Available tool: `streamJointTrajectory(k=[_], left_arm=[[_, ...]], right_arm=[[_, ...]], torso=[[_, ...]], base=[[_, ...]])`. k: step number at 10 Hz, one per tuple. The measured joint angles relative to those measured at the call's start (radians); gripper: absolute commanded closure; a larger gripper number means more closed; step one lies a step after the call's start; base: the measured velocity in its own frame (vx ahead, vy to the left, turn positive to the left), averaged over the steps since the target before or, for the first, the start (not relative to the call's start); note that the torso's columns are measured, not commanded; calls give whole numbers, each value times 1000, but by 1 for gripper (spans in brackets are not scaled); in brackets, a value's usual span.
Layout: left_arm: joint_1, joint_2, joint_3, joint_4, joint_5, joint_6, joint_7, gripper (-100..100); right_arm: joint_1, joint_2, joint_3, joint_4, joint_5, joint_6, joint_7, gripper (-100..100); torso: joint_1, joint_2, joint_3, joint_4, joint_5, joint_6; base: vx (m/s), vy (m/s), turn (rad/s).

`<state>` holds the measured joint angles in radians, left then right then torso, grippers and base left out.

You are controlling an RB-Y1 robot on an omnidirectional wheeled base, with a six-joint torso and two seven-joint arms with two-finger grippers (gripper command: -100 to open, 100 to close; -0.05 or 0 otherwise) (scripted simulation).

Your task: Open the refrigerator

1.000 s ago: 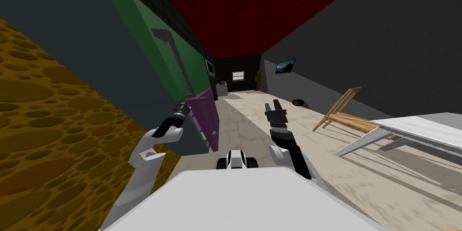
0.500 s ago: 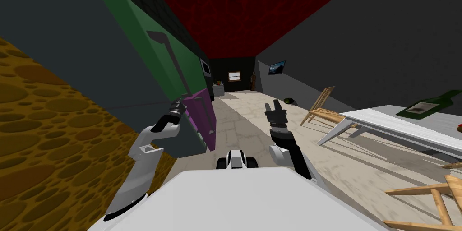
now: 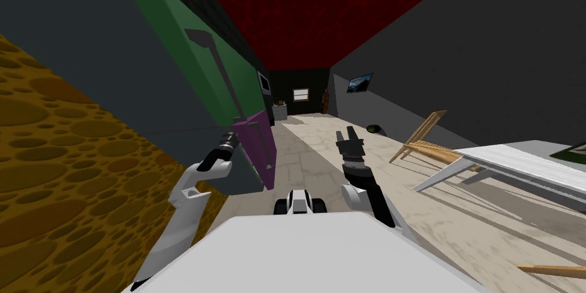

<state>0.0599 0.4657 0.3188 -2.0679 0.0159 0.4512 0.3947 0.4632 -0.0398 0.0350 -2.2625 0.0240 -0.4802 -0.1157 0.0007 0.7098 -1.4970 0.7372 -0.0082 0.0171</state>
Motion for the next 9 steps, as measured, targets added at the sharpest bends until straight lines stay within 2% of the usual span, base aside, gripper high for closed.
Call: streamJointTrajectory(k=[1, 2, 3, 5, 6, 7, 9], left_arm=[[14, -8, -11, -34, -4, 7, -3, 100], [35, -4, -26, -64, 3, 11, -3, 100], [48, -15, -40, -94, -2, 13, -6, 100], [76, -28, -78, -146, -5, 23, -12, 100], [88, -31, -81, -162, -5, 20, -12, 100], [112, -42, -100, -189, -7, 12, -15, 100], [127, -55, -121, -228, -14, 20, -20, 100]], right_arm=[[0, 0, 0, 0, 0, 0, 0, 0], [0, 0, 0, 0, 0, 0, 0, 0], [0, 0, 0, 0, 0, 0, 0, 0], [0, 0, 0, 0, 0, 0, 0, 0], [-1, 0, 0, 0, 0, 0, 0, 0], [0, 0, 0, 0, 0, 0, 0, 0], [-1, 0, 0, 0, 0, 0, 0, 0]], torso=[[-5, 0, -1, -1, -1, 5], [-7, 0, 1, -3, 1, 2], [-9, 1, 1, -3, 0, 3], [-6, -1, -1, -3, 2, 2], [-6, -1, -1, -3, 1, 3], [-4, 0, 1, -5, 3, -3], [-5, 1, 1, -3, 2, 1]], base=[[94, 73, 191], [84, 32, 117], [124, 34, 217], [66, 11, 61], [88, 39, 174], [85, 18, 159], [67, 18, 102]])
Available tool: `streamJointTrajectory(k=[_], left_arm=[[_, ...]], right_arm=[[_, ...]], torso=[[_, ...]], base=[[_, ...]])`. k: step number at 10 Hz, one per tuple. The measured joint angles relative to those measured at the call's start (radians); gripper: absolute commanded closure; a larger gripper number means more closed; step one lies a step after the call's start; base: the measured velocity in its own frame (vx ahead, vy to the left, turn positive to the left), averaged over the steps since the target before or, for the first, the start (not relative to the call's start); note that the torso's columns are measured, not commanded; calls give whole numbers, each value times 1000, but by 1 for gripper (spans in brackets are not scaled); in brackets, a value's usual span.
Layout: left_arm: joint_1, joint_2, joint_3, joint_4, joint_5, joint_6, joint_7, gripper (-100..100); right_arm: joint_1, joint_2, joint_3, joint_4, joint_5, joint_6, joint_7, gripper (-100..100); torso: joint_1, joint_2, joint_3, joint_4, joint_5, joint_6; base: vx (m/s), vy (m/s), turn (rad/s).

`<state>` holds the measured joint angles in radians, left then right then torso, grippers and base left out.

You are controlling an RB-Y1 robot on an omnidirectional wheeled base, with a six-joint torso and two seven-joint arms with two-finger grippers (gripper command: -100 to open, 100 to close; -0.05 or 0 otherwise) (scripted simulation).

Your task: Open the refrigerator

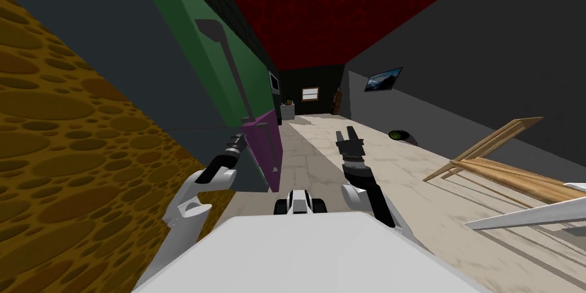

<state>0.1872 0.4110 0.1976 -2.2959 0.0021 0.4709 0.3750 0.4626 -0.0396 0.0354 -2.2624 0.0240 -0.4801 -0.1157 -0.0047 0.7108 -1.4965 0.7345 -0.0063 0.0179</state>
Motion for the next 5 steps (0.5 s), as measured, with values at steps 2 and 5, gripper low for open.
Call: streamJointTrajectory(k=[2, 5], left_arm=[[25, -13, -33, -53, -2, 16, -5, 100], [81, -26, -64, -125, 0, 10, -8, 100]], right_arm=[[0, 0, 0, 0, 0, 0, 0, 0], [0, 0, 0, 0, 0, 0, 0, 0]], torso=[[1, 1, 0, 1, 0, -2], [-2, 3, 2, 0, 0, -2]], base=[[96, 49, 182], [73, 24, 106]])
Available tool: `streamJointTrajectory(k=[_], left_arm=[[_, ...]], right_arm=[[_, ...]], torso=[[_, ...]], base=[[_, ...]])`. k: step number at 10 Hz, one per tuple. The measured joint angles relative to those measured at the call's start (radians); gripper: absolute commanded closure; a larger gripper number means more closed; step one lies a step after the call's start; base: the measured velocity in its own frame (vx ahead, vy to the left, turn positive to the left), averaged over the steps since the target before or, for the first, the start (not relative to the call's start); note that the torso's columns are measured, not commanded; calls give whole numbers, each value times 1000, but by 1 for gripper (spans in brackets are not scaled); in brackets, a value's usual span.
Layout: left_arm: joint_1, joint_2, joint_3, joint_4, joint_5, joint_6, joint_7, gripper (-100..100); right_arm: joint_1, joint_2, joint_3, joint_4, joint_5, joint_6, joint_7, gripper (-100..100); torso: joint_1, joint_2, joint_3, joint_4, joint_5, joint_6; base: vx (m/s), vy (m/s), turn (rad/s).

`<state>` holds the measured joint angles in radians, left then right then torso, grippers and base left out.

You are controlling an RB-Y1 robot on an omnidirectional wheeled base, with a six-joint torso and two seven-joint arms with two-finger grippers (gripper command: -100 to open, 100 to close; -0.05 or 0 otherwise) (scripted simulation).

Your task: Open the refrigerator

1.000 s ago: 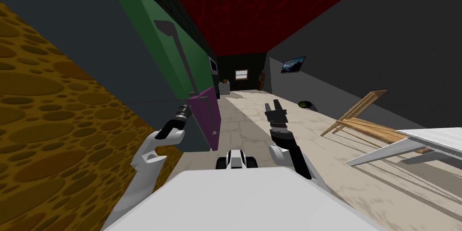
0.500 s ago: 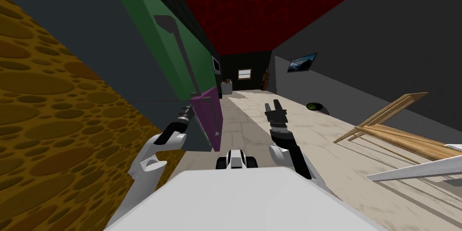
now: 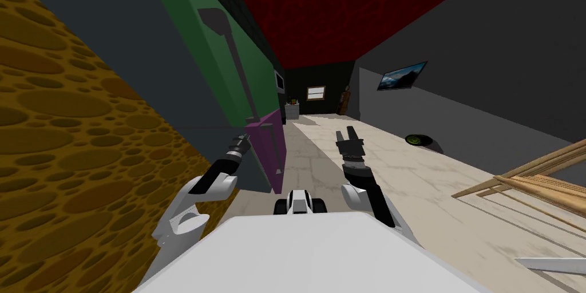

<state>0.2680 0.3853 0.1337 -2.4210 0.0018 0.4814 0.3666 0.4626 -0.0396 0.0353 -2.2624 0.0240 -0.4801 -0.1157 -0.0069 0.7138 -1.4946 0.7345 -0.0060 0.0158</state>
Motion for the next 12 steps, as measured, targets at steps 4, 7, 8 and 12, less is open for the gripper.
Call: streamJointTrajectory(k=[4, 7, 8, 12], left_arm=[[53, -32, -59, -84, -11, 12, -9, 100], [113, -50, -104, -164, -11, 15, -16, 100], [125, -53, -108, -179, -13, 16, -16, 100], [94, -50, -97, -135, -11, 21, -16, -100]], right_arm=[[0, 0, 0, 0, 0, 0, 0, 0], [0, 0, 0, 0, 0, 0, 0, 0], [0, 0, 0, 0, 0, 0, 0, 0], [0, 0, 0, 0, 0, 0, 0, 0]], torso=[[-1, 1, 2, 0, 0, -5], [0, 4, 2, 2, 0, -3], [-3, 4, 2, 3, -2, -1], [11, 0, 4, -11, 11, -9]], base=[[75, 12, 121], [88, 17, 122], [-15, 15, 45], [-13, -8, 9]])
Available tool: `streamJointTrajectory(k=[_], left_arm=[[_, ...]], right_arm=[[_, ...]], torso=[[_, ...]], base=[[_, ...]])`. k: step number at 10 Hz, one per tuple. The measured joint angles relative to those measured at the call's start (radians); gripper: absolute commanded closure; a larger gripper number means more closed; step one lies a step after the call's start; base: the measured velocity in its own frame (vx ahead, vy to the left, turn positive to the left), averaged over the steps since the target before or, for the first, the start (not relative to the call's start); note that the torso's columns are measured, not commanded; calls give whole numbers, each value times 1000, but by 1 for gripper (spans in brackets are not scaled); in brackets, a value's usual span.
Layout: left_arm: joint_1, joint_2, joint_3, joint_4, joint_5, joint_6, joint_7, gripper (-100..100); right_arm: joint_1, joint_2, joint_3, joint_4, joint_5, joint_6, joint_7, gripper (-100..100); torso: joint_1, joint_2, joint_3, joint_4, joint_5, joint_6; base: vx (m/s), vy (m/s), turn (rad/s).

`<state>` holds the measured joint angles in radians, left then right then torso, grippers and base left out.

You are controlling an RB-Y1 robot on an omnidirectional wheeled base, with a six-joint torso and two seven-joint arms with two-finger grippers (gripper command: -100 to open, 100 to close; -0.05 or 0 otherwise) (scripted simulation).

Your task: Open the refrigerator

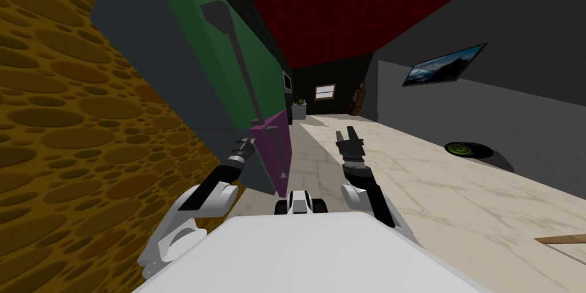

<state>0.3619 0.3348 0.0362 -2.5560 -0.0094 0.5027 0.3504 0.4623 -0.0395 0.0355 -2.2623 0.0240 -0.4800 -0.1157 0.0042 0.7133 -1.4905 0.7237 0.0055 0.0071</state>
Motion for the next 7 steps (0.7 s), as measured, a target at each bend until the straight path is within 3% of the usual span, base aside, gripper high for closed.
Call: streamJointTrajectory(k=[2, 7], left_arm=[[26, -6, -4, 17, -4, -18, -2, -100], [-9, 2, 13, 79, 6, 0, -2, -100]], right_arm=[[0, 0, 0, 0, 0, 0, 0, 0], [0, 0, 0, 0, 0, 0, 0, 0]], torso=[[2, -2, -1, -1, 1, 0], [-2, -8, -5, -3, 0, 3]], base=[[9, -16, 14], [2, -39, 6]])
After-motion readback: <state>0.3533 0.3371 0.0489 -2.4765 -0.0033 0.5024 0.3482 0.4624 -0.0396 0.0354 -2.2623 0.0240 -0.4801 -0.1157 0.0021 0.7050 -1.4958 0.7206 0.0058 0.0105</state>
